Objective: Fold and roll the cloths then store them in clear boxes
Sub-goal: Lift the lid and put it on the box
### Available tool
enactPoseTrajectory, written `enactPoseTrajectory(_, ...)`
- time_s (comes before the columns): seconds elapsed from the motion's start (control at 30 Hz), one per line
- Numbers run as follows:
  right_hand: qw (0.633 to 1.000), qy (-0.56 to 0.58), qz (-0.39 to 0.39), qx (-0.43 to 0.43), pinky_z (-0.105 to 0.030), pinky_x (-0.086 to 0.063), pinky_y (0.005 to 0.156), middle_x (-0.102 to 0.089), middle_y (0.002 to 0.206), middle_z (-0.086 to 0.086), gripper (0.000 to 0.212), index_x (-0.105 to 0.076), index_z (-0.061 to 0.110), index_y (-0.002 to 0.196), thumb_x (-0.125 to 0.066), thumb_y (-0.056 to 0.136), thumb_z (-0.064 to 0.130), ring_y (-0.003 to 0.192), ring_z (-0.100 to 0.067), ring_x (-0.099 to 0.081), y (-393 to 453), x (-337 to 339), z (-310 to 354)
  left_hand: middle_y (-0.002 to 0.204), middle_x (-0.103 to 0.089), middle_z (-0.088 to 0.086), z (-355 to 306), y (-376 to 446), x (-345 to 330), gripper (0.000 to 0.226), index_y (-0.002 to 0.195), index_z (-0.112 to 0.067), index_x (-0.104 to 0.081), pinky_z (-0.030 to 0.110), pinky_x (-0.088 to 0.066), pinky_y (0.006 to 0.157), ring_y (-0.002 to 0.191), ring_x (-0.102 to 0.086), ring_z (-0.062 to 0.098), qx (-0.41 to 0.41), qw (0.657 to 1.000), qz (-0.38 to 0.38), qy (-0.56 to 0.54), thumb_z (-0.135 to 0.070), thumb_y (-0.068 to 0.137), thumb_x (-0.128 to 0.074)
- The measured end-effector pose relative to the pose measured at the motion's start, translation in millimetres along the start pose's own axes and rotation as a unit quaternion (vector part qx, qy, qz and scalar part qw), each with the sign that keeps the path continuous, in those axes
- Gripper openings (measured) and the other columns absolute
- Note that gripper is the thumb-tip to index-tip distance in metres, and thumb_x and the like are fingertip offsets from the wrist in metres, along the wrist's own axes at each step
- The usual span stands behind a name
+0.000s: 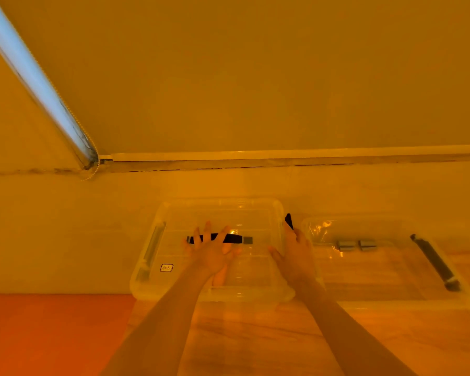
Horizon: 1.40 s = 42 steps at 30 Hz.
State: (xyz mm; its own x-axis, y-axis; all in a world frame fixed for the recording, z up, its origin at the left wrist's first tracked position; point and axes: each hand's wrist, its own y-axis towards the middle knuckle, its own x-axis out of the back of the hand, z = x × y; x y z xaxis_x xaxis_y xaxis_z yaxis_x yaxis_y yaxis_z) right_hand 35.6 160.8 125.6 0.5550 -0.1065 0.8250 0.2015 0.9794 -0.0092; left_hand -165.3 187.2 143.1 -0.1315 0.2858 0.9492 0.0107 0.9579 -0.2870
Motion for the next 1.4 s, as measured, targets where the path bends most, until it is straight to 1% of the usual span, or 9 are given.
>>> enactPoseTrajectory(0.1, 1.000, 0.027, 0.003, 0.014, -0.044, -0.035, 0.106, -0.022, 0.152, -0.013, 0.079, -0.014, 0.023, 0.149, -0.057, 0.087, 0.045, 0.137, -0.032, -0.028, 0, 0, 3, 0.156, 0.020, 0.007, 0, 0, -1, 0.078, 0.145, -0.048, 0.001, 0.067, 0.005, 0.107, 0.142, 0.014, 0.039, -0.001, 1.000, 0.001, 0.006, -0.079, 0.079, -0.028)
enactPoseTrajectory(0.2, 0.998, -0.021, 0.043, 0.030, -0.042, -0.034, 0.107, 0.007, 0.158, -0.011, 0.088, -0.005, 0.027, 0.151, -0.049, 0.083, 0.063, 0.143, -0.033, -0.012, -3, -3, 7, 0.155, 0.024, 0.007, -1, -1, -3, 0.085, 0.144, -0.049, 0.006, 0.068, 0.009, 0.105, 0.141, 0.018, 0.040, -0.005, 1.000, 0.006, 0.012, -0.084, 0.074, -0.027)
enactPoseTrajectory(0.3, 0.993, -0.065, 0.090, 0.028, -0.047, -0.030, 0.109, 0.016, 0.156, -0.011, 0.094, -0.008, 0.033, 0.150, -0.047, 0.075, 0.075, 0.144, -0.036, -0.003, -2, -5, 7, 0.154, 0.026, 0.008, -2, -2, -4, 0.089, 0.143, -0.050, 0.009, 0.068, 0.012, 0.104, 0.140, 0.021, 0.041, -0.005, 1.000, 0.011, 0.012, -0.087, 0.070, -0.027)
enactPoseTrajectory(0.8, 0.988, -0.120, 0.097, 0.029, -0.040, -0.036, 0.106, 0.010, 0.157, -0.011, 0.088, -0.016, 0.029, 0.149, -0.046, 0.077, 0.071, 0.142, -0.034, -0.016, 0, -11, 13, 0.153, 0.027, 0.008, 1, 4, -7, 0.084, 0.142, -0.052, 0.007, 0.069, 0.011, 0.104, 0.139, 0.022, 0.042, -0.016, 1.000, 0.018, 0.007, -0.085, 0.072, -0.028)
enactPoseTrajectory(0.97, 0.987, -0.130, 0.087, 0.045, -0.043, -0.028, 0.111, 0.007, 0.157, -0.012, 0.081, -0.024, 0.032, 0.147, -0.044, 0.079, 0.072, 0.143, -0.034, -0.010, -4, -2, 12, 0.156, 0.020, 0.006, 5, 5, -1, 0.081, 0.144, -0.052, -0.002, 0.068, 0.007, 0.105, 0.141, 0.017, 0.040, -0.023, 0.999, 0.021, -0.010, -0.082, 0.075, -0.032)
enactPoseTrajectory(1.17, 0.975, -0.197, 0.008, 0.106, -0.051, -0.011, 0.114, -0.008, 0.157, -0.015, 0.077, -0.039, 0.029, 0.141, -0.025, 0.081, 0.076, 0.144, -0.035, -0.004, -2, -7, 33, 0.155, -0.023, 0.003, 61, -3, 20, 0.055, 0.144, -0.036, -0.028, 0.049, -0.019, 0.112, 0.142, -0.018, 0.026, 0.015, 0.984, -0.171, -0.039, -0.057, 0.094, -0.034)
enactPoseTrajectory(1.27, 0.960, -0.212, 0.070, 0.169, -0.050, -0.002, 0.114, 0.003, 0.158, -0.014, 0.109, -0.018, 0.034, 0.147, 0.020, 0.059, 0.085, 0.144, -0.035, 0.007, -4, -27, 60, 0.155, -0.023, 0.004, 112, -8, 22, 0.056, 0.144, -0.034, -0.028, 0.049, -0.022, 0.111, 0.142, -0.019, 0.028, 0.078, 0.976, -0.195, -0.056, -0.055, 0.093, -0.037)
enactPoseTrajectory(1.3, 0.955, -0.216, 0.093, 0.179, -0.052, 0.002, 0.113, 0.010, 0.157, -0.013, 0.111, -0.009, 0.036, 0.148, 0.024, 0.054, 0.085, 0.143, -0.034, 0.012, -5, -34, 68, 0.155, -0.021, 0.005, 127, -10, 22, 0.058, 0.145, -0.034, -0.026, 0.051, -0.022, 0.112, 0.142, -0.019, 0.029, 0.098, 0.974, -0.192, -0.069, -0.056, 0.093, -0.037)
enactPoseTrajectory(1.4, 0.951, -0.209, 0.132, 0.185, -0.056, 0.011, 0.109, 0.017, 0.156, -0.010, 0.098, 0.000, 0.043, 0.146, 0.003, 0.060, 0.089, 0.142, -0.034, 0.017, -8, -54, 86, 0.158, -0.008, 0.005, 160, -14, 18, 0.068, 0.148, -0.036, -0.014, 0.057, -0.020, 0.111, 0.143, -0.012, 0.032, 0.140, 0.974, -0.139, -0.111, -0.062, 0.090, -0.035)
